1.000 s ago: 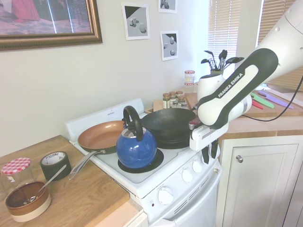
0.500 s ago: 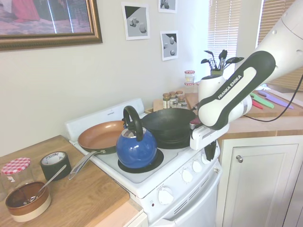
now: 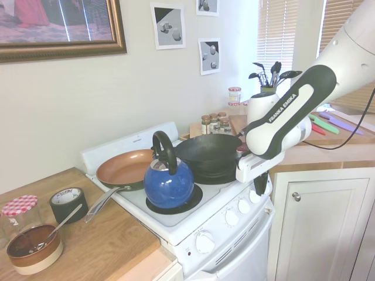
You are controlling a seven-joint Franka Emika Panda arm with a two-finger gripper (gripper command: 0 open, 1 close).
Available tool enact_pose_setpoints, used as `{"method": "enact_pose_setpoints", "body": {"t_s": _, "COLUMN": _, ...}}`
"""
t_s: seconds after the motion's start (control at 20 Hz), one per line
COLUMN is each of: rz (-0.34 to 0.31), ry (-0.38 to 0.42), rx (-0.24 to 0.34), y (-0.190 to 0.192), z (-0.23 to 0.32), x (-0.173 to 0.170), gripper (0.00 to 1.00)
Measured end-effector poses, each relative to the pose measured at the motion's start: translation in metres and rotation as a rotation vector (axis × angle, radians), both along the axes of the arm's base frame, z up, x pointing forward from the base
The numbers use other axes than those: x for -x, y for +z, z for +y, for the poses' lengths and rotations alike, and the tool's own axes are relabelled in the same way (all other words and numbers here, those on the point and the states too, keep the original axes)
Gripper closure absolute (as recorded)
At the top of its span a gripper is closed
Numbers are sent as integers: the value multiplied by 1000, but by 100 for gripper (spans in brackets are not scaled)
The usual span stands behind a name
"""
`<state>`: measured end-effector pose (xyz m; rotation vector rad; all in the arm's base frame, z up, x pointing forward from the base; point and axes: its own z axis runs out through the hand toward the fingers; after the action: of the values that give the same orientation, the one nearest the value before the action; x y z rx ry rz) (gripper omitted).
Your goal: Turn on the stove on the top right
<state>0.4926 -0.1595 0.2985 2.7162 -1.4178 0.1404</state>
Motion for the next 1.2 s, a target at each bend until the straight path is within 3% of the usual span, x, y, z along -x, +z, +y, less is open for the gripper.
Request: {"method": "enact_pose_setpoints", "body": {"t_s": 1.2, "rz": -6, "ry": -32, "rx": 2, "y": -9, "z": -22, "x": -19, "gripper": 100}}
